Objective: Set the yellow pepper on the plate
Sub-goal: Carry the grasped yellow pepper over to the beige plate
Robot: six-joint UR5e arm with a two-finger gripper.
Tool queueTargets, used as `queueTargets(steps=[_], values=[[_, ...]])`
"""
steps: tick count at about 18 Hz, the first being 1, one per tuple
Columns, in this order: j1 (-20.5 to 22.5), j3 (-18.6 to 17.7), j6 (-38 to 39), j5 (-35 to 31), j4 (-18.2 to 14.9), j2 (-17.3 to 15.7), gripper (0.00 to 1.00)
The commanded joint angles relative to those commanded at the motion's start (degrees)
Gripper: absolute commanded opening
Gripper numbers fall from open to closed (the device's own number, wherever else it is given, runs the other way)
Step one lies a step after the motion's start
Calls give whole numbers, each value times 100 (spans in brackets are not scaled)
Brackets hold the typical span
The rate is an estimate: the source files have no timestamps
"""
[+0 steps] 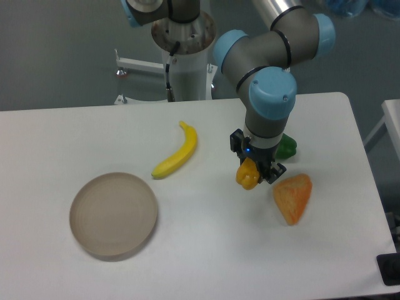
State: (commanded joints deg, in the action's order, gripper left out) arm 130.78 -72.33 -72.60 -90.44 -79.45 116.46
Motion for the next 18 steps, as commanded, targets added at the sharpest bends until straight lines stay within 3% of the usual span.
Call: queueTargets(steps=[7, 14, 18], values=[[-131, -26, 123, 52, -9, -17, 15], [-1510, -193, 1255, 202, 53, -62, 14], [-1915, -193, 1678, 255, 114, 78, 14]])
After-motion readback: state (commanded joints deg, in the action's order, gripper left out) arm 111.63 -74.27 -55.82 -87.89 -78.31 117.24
